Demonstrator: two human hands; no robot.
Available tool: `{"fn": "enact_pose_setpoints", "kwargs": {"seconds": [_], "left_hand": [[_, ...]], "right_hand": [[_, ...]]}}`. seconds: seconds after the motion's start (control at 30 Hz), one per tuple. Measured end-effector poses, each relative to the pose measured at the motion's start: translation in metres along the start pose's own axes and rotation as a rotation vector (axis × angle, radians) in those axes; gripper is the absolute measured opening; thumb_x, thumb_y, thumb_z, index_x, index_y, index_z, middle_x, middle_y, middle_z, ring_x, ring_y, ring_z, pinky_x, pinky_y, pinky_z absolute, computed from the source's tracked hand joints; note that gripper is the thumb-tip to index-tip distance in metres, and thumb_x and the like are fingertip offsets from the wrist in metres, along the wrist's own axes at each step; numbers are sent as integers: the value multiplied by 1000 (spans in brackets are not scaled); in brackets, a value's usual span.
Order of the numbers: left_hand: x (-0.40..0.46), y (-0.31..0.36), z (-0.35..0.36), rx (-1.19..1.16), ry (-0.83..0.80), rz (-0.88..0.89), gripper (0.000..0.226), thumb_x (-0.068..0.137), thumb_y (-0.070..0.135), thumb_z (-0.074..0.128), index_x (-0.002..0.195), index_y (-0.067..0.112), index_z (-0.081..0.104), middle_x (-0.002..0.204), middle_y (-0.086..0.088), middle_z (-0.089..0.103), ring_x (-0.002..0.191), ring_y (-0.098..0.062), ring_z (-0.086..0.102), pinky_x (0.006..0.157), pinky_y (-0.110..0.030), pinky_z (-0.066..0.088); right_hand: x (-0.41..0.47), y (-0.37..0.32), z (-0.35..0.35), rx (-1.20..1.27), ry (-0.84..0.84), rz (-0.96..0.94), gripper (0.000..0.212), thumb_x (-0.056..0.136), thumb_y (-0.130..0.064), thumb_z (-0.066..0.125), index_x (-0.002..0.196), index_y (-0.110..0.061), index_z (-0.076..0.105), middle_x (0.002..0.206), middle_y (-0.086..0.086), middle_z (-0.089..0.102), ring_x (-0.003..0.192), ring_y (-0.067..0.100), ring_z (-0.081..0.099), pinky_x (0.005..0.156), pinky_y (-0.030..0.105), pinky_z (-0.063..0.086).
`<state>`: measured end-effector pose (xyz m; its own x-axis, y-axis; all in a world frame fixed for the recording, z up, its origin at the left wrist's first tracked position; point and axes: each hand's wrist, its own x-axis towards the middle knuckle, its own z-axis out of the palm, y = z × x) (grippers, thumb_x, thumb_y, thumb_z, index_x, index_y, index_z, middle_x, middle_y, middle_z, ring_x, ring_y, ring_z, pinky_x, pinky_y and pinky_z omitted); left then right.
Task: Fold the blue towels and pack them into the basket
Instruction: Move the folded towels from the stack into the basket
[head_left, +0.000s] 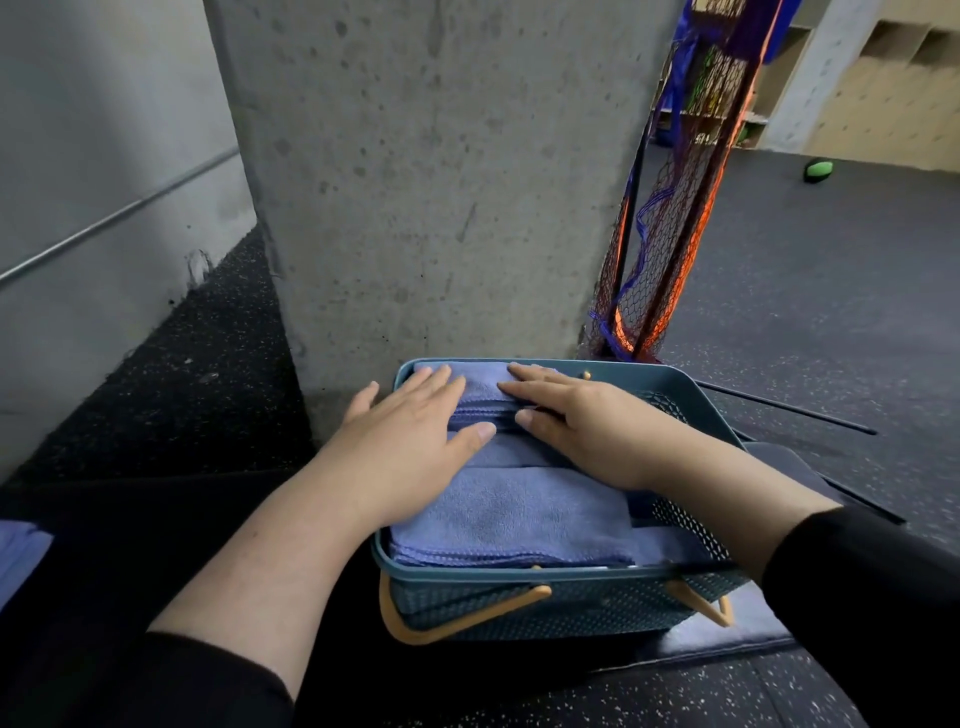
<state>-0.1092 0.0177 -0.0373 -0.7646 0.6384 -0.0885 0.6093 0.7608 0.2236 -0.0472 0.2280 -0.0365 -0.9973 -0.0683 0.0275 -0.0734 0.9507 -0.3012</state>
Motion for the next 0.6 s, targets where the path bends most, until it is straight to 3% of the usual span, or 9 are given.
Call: {"fn": "enact_pose_setpoints", "kwargs": {"seconds": [0.07,0.17,0.33,0.4,0.5,0.6], "left_hand": [[1,0,-2,-4,-13,-6,71,101,63,20,162,28,8,168,14,-5,153,-1,-9,125,-46,-1],[0,-1,-2,3,-31,-17,70,101,64,19,161,28,15,168,14,-4,153,-1,-7,125,-48,-1],[2,-1,2,69,-36,-40,72,100,67,16,159,28,23,169,14,2,154,-2,-3,124,-51,1],[3,0,3,76,-30,-44,73,99,68,16,159,28,23,169,13,2,154,-3,-3,124,-52,2],[4,0,5,69,-13,-39,74,99,68,16,160,27,21,169,12,1,154,-4,-4,124,-53,1],[3,-2,7,24,20,-33,73,99,68,19,160,28,20,169,13,2,154,-4,-4,124,-52,2]], "right_hand": [[2,-1,-1,39,73,41,40,105,-39,46,141,-26,56,156,-7,43,142,11,40,119,33,27],[6,-4,-3,43,106,78,38,105,-38,43,124,-15,66,139,0,61,129,21,53,109,35,38],[11,-4,-5,-32,-53,52,38,106,-39,42,135,-25,62,154,-5,46,141,13,41,119,41,28],[10,-2,-4,-17,-88,71,41,106,-41,40,142,-28,55,159,-6,37,147,11,32,123,34,16],[6,2,-5,68,-145,81,45,106,-40,39,149,-27,47,164,-7,26,151,7,19,120,22,9],[-5,4,-14,232,49,122,41,104,-42,44,140,-27,58,154,-12,43,143,4,37,119,22,22]]}}
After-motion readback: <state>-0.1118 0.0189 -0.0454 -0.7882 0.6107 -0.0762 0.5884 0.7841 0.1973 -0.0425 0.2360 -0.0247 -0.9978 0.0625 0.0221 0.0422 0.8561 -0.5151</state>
